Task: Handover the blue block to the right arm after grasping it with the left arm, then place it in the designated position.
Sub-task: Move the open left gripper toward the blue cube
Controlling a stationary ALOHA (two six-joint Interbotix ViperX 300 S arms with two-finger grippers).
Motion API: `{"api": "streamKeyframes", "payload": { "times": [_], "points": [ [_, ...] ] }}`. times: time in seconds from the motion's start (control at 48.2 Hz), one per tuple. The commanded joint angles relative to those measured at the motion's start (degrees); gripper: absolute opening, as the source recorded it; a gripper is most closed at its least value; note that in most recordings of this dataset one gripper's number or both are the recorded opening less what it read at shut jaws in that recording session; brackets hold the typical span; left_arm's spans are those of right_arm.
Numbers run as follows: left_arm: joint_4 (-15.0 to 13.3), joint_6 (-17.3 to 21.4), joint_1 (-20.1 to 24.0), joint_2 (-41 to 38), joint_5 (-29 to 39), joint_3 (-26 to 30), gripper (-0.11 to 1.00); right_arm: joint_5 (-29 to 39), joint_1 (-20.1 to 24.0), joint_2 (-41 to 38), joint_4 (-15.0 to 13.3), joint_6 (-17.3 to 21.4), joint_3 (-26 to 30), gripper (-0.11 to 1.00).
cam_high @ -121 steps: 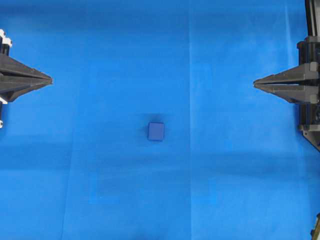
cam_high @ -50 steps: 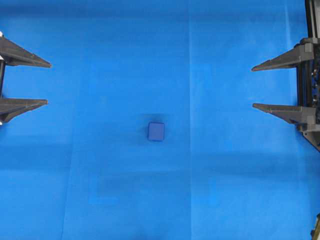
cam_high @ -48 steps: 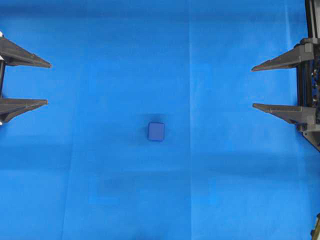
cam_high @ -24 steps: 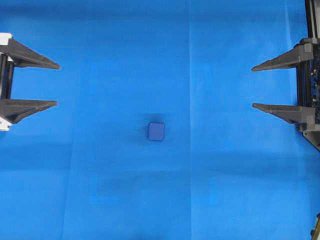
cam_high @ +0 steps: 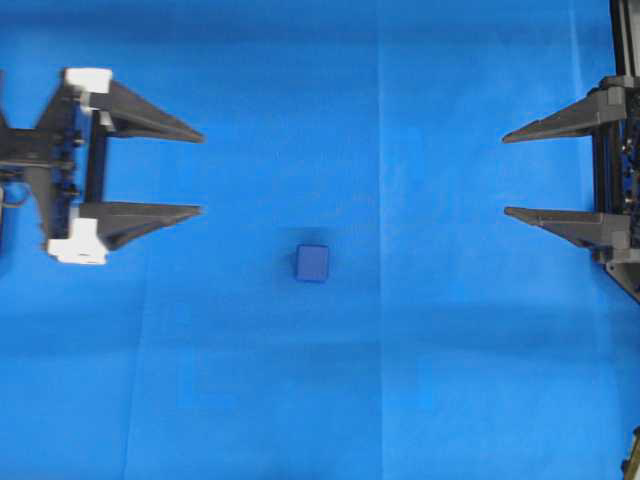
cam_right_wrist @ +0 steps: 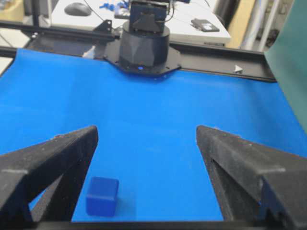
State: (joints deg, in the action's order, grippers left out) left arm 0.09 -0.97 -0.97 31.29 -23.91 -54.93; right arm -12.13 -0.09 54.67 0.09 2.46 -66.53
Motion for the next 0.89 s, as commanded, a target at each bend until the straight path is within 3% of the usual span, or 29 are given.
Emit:
{"api": "streamKeyframes", "payload": {
  "times": [0.0,0.436,0.664,0.871],
  "points": [
    [0.18,0.09,-0.09,-3.43,-0.79,4.31,0.92,-0.26,-0.09,-0.44,0.09,0.09,1.67,0.97],
    [0.18,0.53,-0.26,-19.25,-0.53,20.57,0.92,-0.26,-0.09,-0.62,0.18,0.09,1.58,0.97],
    [0.18,0.88,-0.26,-23.29,2.37,24.87,0.92,-0.26,-0.09,-0.70,0.09,0.09,1.58,0.97],
    [0.09,0.26,-0.26,-23.55,3.87,25.22,0.92,-0.18,-0.18,-0.70,0.18,0.09,1.58,0.97]
  ]
}}
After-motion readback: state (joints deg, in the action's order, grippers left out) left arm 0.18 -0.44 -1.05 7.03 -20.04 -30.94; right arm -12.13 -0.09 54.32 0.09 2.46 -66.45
